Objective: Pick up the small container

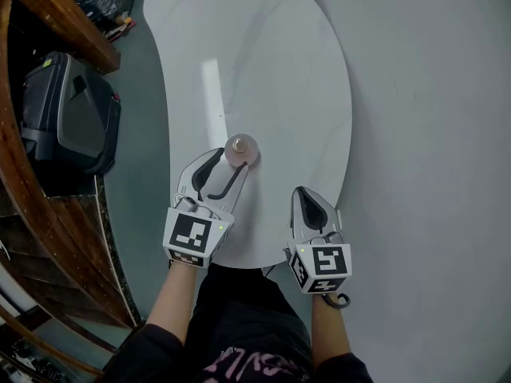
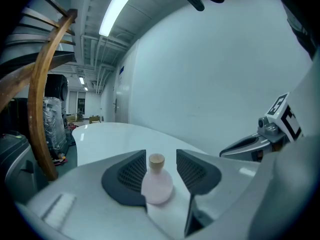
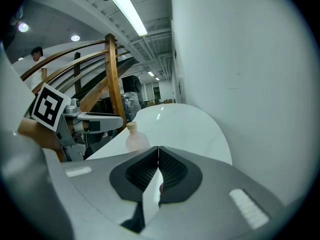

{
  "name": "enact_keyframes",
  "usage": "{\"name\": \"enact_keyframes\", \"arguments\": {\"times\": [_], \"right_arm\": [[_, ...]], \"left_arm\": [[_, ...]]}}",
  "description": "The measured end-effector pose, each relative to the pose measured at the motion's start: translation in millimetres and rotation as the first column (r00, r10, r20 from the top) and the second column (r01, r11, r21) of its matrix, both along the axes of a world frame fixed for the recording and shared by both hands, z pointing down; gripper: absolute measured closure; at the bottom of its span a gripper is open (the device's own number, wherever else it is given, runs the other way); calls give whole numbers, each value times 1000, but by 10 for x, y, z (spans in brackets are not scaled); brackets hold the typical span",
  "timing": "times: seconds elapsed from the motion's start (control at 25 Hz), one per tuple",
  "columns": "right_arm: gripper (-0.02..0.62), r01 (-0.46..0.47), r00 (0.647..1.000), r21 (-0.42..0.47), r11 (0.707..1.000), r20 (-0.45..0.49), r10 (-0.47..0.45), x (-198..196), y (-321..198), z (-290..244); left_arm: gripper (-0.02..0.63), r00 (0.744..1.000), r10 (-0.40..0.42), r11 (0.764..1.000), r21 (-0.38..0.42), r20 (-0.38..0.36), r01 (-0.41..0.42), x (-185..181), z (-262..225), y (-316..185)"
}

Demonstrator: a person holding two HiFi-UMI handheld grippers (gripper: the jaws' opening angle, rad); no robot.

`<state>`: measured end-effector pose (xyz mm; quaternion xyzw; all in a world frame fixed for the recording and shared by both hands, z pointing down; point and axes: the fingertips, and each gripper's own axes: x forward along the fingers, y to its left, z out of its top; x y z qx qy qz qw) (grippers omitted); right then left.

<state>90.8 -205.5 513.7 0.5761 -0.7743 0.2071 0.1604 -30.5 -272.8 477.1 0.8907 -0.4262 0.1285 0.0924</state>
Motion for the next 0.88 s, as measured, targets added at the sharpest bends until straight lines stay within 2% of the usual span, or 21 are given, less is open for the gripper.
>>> {"name": "enact_keyframes", "arguments": {"times": [0.88], "right_arm": [[583, -51, 999, -19, 999, -6, 51, 147, 15, 75]], "left_arm": [[428, 1000, 20, 1000, -19, -17, -21, 138, 157, -159]]}}
